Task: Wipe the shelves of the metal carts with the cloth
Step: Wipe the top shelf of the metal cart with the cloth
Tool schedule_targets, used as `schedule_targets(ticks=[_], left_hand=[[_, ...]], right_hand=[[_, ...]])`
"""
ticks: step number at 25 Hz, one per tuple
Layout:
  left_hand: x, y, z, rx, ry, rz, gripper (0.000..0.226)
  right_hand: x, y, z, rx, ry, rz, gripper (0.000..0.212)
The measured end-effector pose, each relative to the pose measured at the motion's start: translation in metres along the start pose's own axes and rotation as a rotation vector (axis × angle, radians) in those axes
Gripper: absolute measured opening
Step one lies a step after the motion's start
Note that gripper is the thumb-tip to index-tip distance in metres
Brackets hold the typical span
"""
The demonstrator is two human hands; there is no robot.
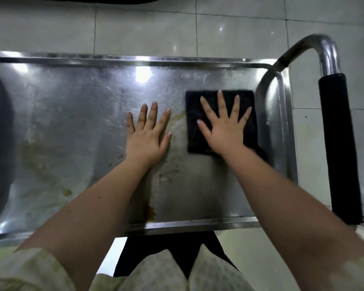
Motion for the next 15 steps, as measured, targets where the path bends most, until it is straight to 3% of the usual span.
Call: schedule_targets(ticks=[4,6,8,12,15], left_hand=[[0.001,0.000,0.002,-0.013,0.007,0.005,0.063],[0.002,0.000,0.002,-0.011,0.006,0.006,0.063],[0.001,0.000,0.002,-0.014,-0.003,0.002,0.064],[0.000,0.000,0.003,-0.045,0.002,0.006,0.064],[0.000,0.000,0.003,-0.058,0.021,0.013,0.063]], right_hand=[[0.045,0.143,-0.042,0.041,-0.028,0.080,0.063],[0.049,0.171,-0.051,0.091,-0.004,0.110,0.061],[0.031,0.133,-0.039,0.039,0.001,0.086,0.060],[-0.009,-0.022,0.010,-0.040,-0.081,-0.147,0.061],[0.006,-0.085,0.024,0.004,-0.086,-0.121,0.063]])
Point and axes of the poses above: each hand's wrist, its own y-axis away from the middle knuckle, its own z-axis out of the back of the hand, x = y × z, the point moved 8 cm from there along -y, towards the middle knuckle, and after that the axes turned 15 degrees about z, right-handed, at the moved point
